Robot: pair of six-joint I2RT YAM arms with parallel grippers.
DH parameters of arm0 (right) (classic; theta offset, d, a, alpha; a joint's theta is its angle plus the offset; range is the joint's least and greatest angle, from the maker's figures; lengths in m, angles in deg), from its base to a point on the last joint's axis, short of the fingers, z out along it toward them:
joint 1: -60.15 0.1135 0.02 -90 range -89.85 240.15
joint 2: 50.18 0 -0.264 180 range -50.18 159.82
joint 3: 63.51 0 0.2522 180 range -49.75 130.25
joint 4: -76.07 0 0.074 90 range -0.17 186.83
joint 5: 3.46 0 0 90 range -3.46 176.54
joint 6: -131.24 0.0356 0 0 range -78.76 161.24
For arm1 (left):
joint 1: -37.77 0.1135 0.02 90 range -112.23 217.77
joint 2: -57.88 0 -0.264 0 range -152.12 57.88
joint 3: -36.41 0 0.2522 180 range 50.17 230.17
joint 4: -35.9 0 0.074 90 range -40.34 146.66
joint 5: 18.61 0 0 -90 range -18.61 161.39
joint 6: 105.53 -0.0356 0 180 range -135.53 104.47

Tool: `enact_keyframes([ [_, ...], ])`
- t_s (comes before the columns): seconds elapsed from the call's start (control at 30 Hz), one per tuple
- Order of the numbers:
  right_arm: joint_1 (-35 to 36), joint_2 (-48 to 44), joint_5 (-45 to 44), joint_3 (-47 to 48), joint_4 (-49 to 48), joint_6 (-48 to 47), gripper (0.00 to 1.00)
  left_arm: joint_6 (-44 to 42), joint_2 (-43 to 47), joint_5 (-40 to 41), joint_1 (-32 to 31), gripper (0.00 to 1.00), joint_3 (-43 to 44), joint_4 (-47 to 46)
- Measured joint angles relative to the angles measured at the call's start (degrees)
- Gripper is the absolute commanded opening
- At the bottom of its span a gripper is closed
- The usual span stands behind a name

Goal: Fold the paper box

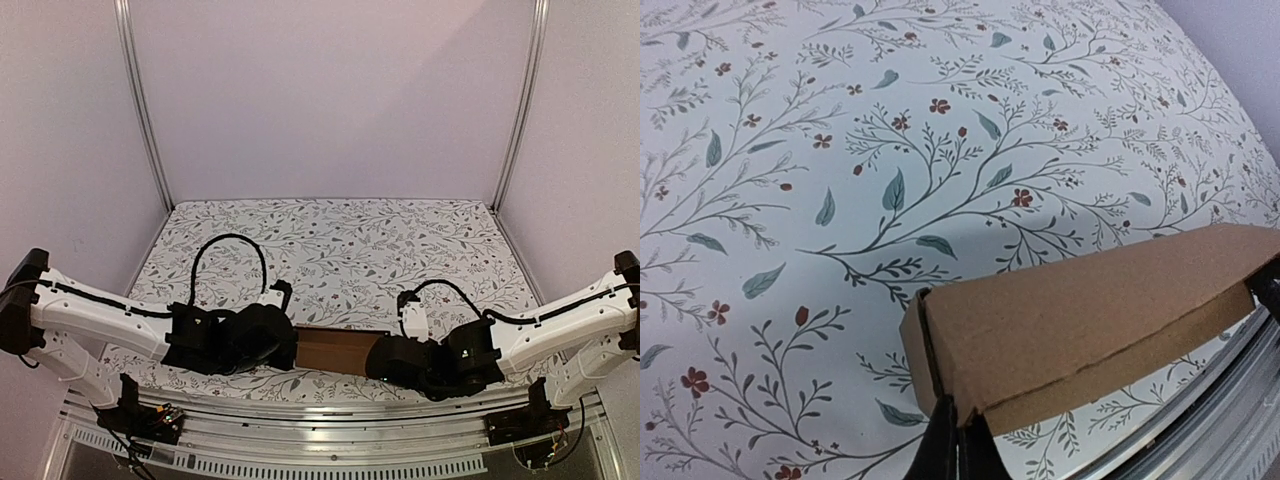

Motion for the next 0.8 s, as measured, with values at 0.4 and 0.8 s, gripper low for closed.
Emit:
enact_keyframes([
  [0.4, 1.0, -0.2, 2.6, 1.3, 0.0, -2.7, 0.52, 0.5, 0.4, 0.0, -0.6, 0.00, -0.3, 0.0],
  [0.8, 1.1, -10.8, 4.6, 3.9, 1.8, -12.3, 0.54, -0.1, 0.0, 0.0, -0.7, 0.00, 0.4, 0.8],
])
